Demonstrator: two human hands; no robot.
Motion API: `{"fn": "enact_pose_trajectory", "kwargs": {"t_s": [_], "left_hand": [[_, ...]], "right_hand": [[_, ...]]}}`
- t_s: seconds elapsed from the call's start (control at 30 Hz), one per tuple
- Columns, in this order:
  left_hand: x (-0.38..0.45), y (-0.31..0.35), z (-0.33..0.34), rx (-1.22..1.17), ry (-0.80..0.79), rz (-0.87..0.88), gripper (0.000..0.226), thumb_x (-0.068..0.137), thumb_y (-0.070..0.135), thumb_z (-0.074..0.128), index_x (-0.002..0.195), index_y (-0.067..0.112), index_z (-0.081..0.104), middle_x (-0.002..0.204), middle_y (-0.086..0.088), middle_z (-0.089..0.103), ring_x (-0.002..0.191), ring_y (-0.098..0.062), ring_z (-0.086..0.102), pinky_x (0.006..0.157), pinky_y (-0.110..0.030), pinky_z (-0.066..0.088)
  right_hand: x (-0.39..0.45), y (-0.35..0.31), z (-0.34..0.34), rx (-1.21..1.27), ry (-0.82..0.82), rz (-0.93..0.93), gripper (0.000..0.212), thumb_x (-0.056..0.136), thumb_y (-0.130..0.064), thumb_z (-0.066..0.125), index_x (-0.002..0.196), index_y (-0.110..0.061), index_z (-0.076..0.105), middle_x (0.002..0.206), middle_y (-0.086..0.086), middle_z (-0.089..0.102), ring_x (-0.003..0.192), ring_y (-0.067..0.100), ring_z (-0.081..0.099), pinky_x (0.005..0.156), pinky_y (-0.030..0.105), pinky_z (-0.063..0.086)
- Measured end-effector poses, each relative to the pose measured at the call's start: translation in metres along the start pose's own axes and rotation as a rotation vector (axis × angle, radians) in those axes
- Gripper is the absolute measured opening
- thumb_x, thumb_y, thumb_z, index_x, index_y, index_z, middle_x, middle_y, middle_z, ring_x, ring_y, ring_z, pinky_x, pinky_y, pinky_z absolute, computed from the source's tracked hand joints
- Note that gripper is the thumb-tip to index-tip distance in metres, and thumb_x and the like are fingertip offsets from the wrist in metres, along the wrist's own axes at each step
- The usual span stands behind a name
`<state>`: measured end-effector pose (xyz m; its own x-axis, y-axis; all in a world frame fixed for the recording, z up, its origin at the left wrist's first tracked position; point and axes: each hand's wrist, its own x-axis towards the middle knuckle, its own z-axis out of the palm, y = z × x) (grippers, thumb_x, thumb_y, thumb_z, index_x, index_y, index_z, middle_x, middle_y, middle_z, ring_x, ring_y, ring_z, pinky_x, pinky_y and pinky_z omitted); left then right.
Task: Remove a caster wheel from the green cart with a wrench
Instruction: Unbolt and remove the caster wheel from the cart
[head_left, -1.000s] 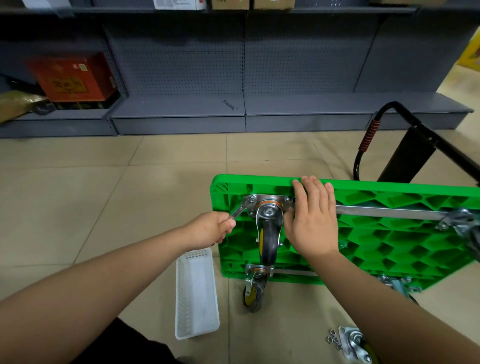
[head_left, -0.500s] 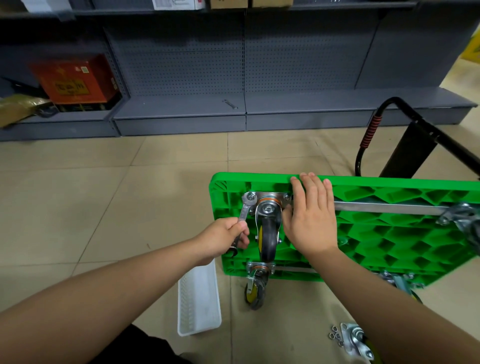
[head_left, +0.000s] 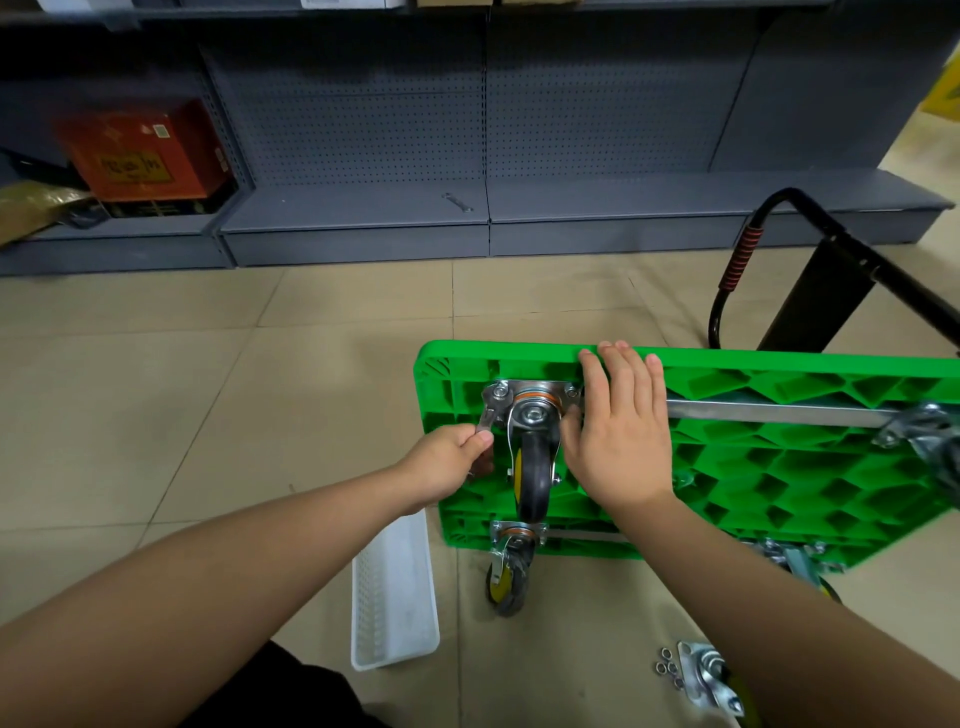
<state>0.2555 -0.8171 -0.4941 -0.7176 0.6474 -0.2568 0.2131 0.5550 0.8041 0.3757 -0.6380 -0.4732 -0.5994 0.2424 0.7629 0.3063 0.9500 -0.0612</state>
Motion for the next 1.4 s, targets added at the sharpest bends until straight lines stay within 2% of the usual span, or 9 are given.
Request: {"fn": "enact_pose_trajectory", "kwargs": {"t_s": [0.1, 0.3, 0.4, 0.5, 0.67, 0.73, 0.9, 1.27, 1.4], "left_hand": [[0.007, -0.003, -0.008, 0.042, 0.022, 0.032, 0.032, 0.108, 0.026, 0.044, 0.086, 0.015, 0.063, 0.084, -0.001, 0.069, 0.075, -0.012, 0.062, 0.072, -0.026, 0.043], [0.002, 0.0, -0.005, 0.078, -0.015, 0.044, 0.035, 0.108, 0.027, 0.041, 0.088, 0.01, 0.064, 0.083, -0.004, 0.071, 0.073, -0.012, 0.064, 0.074, -0.027, 0.049], [0.002, -0.004, -0.008, 0.116, -0.008, 0.053, 0.037, 0.108, 0.031, 0.041, 0.084, 0.014, 0.062, 0.079, -0.001, 0.072, 0.073, -0.013, 0.065, 0.08, -0.03, 0.052], [0.002, -0.006, -0.018, 0.177, 0.029, 0.05, 0.038, 0.107, 0.035, 0.042, 0.079, 0.018, 0.061, 0.076, 0.001, 0.07, 0.07, -0.01, 0.065, 0.078, -0.03, 0.052], [-0.002, -0.005, -0.03, 0.295, 0.088, 0.066, 0.041, 0.106, 0.039, 0.043, 0.074, 0.018, 0.059, 0.068, 0.0, 0.067, 0.071, -0.021, 0.066, 0.077, -0.032, 0.052], [-0.002, -0.004, -0.034, 0.318, 0.097, 0.071, 0.043, 0.106, 0.04, 0.043, 0.072, 0.019, 0.057, 0.066, 0.0, 0.066, 0.069, -0.021, 0.065, 0.077, -0.032, 0.053], [-0.002, 0.003, -0.04, 0.306, 0.054, 0.075, 0.039, 0.106, 0.038, 0.046, 0.074, 0.018, 0.057, 0.071, -0.001, 0.065, 0.062, -0.01, 0.061, 0.078, -0.032, 0.053], [0.003, 0.007, -0.052, 0.38, -0.051, 0.08, 0.038, 0.107, 0.035, 0.045, 0.073, 0.019, 0.055, 0.074, -0.004, 0.064, 0.069, -0.018, 0.061, 0.078, -0.035, 0.053], [0.001, 0.009, -0.055, 0.416, -0.04, 0.084, 0.037, 0.107, 0.035, 0.045, 0.076, 0.017, 0.056, 0.076, -0.005, 0.064, 0.071, -0.019, 0.061, 0.079, -0.035, 0.052]], "right_hand": [[0.0, 0.0, 0.0, -0.004, -0.002, 0.001, 0.054, 0.085, -0.016, 0.059, 0.137, 0.0, 0.055, 0.141, 0.021, 0.054, 0.138, 0.04, 0.044, 0.121, 0.056, 0.024], [0.0, -0.002, 0.0, -0.01, -0.001, 0.001, 0.054, 0.085, -0.015, 0.06, 0.137, 0.001, 0.055, 0.14, 0.021, 0.054, 0.138, 0.04, 0.044, 0.121, 0.056, 0.025], [0.0, -0.001, -0.001, -0.012, 0.0, -0.002, 0.054, 0.086, -0.015, 0.059, 0.137, 0.001, 0.055, 0.14, 0.022, 0.054, 0.138, 0.04, 0.044, 0.12, 0.057, 0.025], [0.0, -0.001, -0.001, -0.012, 0.0, -0.006, 0.054, 0.086, -0.015, 0.059, 0.137, 0.001, 0.055, 0.14, 0.022, 0.053, 0.138, 0.04, 0.044, 0.12, 0.057, 0.026], [-0.001, -0.001, -0.001, -0.013, 0.0, -0.004, 0.055, 0.085, -0.015, 0.06, 0.137, 0.001, 0.055, 0.14, 0.023, 0.053, 0.138, 0.041, 0.044, 0.12, 0.057, 0.025], [-0.001, 0.0, -0.001, -0.011, -0.002, -0.005, 0.055, 0.085, -0.015, 0.06, 0.137, 0.001, 0.055, 0.14, 0.023, 0.053, 0.138, 0.041, 0.044, 0.12, 0.057, 0.025], [0.0, 0.001, -0.001, -0.018, -0.003, -0.015, 0.054, 0.085, -0.015, 0.059, 0.137, 0.001, 0.055, 0.14, 0.022, 0.054, 0.138, 0.041, 0.044, 0.119, 0.057, 0.027], [0.0, 0.01, 0.003, -0.031, 0.0, -0.052, 0.056, 0.084, -0.01, 0.061, 0.139, -0.001, 0.054, 0.14, 0.02, 0.054, 0.138, 0.038, 0.044, 0.121, 0.055, 0.026], [0.002, 0.009, 0.002, -0.041, -0.011, -0.052, 0.056, 0.084, -0.01, 0.06, 0.139, -0.001, 0.054, 0.14, 0.02, 0.054, 0.138, 0.038, 0.044, 0.121, 0.055, 0.026]]}}
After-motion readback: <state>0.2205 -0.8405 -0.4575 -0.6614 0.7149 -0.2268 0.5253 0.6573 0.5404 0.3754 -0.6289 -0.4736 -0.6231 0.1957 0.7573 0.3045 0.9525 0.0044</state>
